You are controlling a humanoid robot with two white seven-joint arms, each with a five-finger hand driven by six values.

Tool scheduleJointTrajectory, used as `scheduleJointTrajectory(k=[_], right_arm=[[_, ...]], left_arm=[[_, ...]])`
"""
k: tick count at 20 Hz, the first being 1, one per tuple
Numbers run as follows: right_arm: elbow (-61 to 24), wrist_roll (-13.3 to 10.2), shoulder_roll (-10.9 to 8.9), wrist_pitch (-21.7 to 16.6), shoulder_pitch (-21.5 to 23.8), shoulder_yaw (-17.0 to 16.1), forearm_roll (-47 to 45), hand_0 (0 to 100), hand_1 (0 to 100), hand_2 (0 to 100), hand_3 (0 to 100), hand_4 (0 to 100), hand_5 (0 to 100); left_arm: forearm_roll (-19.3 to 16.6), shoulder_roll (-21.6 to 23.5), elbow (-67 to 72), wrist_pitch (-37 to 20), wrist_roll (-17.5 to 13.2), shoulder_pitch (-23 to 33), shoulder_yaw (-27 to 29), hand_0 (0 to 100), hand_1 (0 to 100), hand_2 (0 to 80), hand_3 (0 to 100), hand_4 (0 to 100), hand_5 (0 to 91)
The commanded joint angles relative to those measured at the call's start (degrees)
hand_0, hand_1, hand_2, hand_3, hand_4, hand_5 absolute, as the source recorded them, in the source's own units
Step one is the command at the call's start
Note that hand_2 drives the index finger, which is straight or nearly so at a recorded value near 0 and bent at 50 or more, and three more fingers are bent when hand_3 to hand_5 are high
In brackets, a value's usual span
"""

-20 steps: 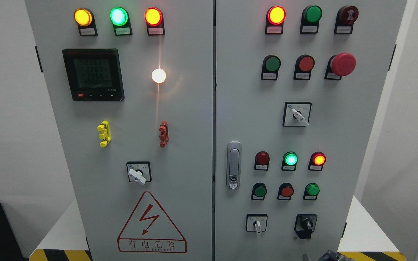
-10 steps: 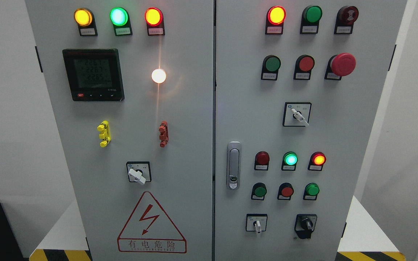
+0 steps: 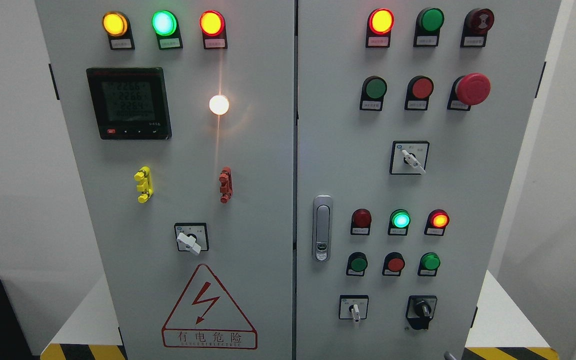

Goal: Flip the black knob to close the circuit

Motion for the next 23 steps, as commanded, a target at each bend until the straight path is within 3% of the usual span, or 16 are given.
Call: scheduleJointTrajectory(k=[1, 12, 23], right_arm=[[-2.5, 0.8, -0.16, -0.3, 1.4, 0.5, -2.9, 0, 0, 0, 3, 0, 0], [-2.3, 0.9, -0.34, -1.2, 1.4, 0.4, -3.2, 0, 0, 0, 2, 0, 0], [-2.4, 0.8, -0.43, -2.7, 2.7, 0.4, -3.2, 0, 0, 2, 8, 0, 0]], left_arm=[[0.0, 0.0, 0.0, 0.0, 0.0, 0.0, 0.0, 12, 56, 0.0, 0, 0, 0.0], [0.0, 0.0, 0.0, 0.0, 0.0, 0.0, 0.0, 12, 56, 0.0, 0, 0, 0.0], [0.0, 0.0, 0.1, 0.0, 0.0, 0.0, -0.1, 12, 56, 0.0, 0, 0, 0.0]])
